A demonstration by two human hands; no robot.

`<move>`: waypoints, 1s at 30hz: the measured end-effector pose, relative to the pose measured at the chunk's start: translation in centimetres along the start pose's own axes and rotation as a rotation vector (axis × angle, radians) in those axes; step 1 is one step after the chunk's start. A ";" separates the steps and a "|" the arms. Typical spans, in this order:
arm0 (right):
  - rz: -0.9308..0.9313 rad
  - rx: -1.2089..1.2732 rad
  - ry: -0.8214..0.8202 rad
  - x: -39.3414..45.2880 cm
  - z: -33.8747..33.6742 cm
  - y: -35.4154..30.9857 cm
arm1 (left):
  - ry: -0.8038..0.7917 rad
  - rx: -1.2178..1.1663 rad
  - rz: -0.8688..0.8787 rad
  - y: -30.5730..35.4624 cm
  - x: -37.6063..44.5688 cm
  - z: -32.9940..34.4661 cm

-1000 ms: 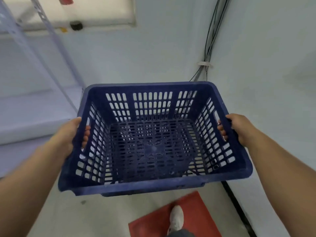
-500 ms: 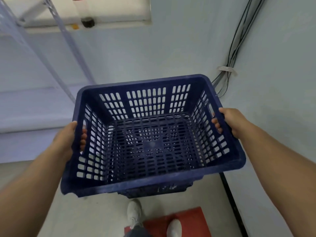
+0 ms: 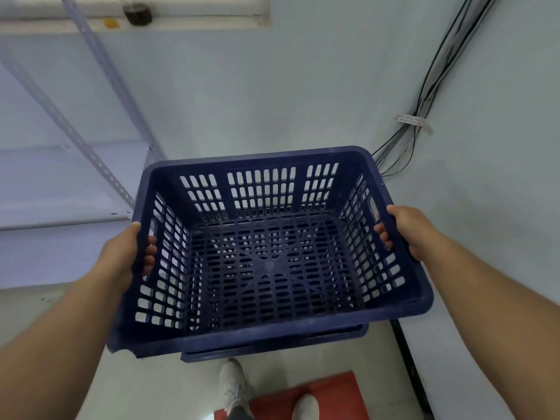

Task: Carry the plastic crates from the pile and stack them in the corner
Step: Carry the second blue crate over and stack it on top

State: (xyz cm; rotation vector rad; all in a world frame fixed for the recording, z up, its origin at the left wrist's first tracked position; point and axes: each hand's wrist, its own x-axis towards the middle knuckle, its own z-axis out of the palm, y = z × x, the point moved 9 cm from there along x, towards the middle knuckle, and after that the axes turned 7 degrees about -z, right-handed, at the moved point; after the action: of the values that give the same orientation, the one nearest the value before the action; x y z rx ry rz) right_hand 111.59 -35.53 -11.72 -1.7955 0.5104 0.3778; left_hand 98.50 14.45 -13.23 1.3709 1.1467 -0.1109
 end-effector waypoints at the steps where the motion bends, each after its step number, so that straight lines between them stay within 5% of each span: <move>1: 0.009 -0.003 0.003 0.2 0.2 0.2 | 0.008 0.001 -0.002 -0.1 0.3 0.2; 30: -0.030 -0.018 0.017 -0.4 0.4 1.8 | 0.020 0.033 -0.023 -2.5 0.1 -0.3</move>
State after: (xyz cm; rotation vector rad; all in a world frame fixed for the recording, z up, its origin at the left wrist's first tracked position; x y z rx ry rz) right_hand 110.27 -35.47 -13.09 -1.8234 0.4930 0.3480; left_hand 96.73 14.05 -15.00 1.3908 1.1824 -0.1330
